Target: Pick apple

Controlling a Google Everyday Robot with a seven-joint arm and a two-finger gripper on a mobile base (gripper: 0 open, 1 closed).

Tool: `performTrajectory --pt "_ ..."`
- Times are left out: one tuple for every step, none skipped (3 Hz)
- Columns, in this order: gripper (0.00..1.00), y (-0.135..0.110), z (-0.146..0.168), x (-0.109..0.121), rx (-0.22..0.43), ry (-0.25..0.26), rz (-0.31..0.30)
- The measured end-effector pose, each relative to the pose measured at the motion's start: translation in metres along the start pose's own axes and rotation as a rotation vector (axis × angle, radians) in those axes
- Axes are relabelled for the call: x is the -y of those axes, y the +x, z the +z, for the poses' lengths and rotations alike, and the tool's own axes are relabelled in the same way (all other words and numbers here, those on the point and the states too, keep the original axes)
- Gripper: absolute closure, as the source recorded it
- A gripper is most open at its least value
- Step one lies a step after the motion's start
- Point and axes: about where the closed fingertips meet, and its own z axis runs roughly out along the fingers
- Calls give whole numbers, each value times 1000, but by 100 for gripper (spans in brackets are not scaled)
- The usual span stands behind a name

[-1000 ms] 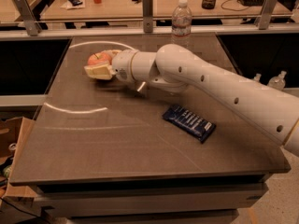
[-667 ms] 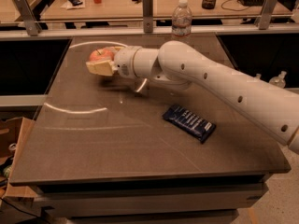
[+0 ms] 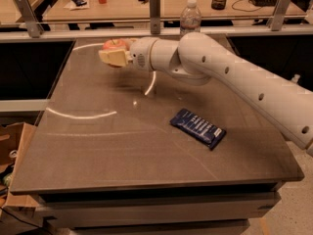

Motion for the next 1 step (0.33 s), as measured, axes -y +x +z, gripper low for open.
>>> performTrajectory --pt "100 -2 -1 0 2 -5 11"
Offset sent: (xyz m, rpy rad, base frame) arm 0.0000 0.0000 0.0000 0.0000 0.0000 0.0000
